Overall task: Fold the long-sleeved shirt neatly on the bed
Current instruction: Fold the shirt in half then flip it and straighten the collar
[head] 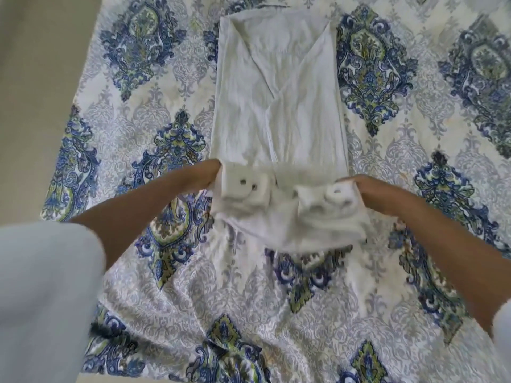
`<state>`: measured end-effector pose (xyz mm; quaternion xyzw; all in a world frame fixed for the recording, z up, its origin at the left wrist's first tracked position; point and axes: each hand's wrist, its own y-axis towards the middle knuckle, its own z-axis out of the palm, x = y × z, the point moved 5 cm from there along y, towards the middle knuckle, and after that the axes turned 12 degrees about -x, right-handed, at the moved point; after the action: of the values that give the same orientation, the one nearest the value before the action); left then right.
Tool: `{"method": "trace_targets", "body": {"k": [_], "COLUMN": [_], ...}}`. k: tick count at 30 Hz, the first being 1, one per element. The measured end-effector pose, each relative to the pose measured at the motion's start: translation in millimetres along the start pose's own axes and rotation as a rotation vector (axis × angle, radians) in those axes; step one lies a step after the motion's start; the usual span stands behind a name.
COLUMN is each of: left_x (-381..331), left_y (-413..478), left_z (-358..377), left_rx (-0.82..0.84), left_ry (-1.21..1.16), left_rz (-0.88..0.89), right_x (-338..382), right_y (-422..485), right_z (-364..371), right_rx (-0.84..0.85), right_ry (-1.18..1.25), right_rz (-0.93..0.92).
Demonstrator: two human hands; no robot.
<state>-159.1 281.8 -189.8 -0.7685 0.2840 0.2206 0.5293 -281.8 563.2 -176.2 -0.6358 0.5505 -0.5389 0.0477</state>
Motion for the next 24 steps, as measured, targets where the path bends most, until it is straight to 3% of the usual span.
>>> {"method": "trace_targets", "body": {"k": [3,6,11,16,22,24], "left_x": [-4,-2,8,-26,-23,-14], "left_y": [35,48,58,73,84,86], "left_z": [-17,-16,-23,-36,-39,-39], "left_rx": [0.007,0.005,-0.064,-0.302,-0.366,-0.411], "left_ry": [-0.306,-0.338,-0.436,-0.511,-0.747,-0.733], "left_rz": [-0.131,-0.2,-0.217,0.016,-0.152,-0.212], "right_x": [-8,-19,-14,11,35,31], "right_y": [37,56,61,71,96,104], "right_z": [-13,-14,-19,-36,-45,-45], "right_rx": [-0.14,-0.192,-0.244,-0.43,-0.394,-0.41], "right_ry": [0.359,0.441,0.487,0.661,0.764,0.681], "right_rz": [0.223,0.321,0.297,0.138,0.127,0.163]}}
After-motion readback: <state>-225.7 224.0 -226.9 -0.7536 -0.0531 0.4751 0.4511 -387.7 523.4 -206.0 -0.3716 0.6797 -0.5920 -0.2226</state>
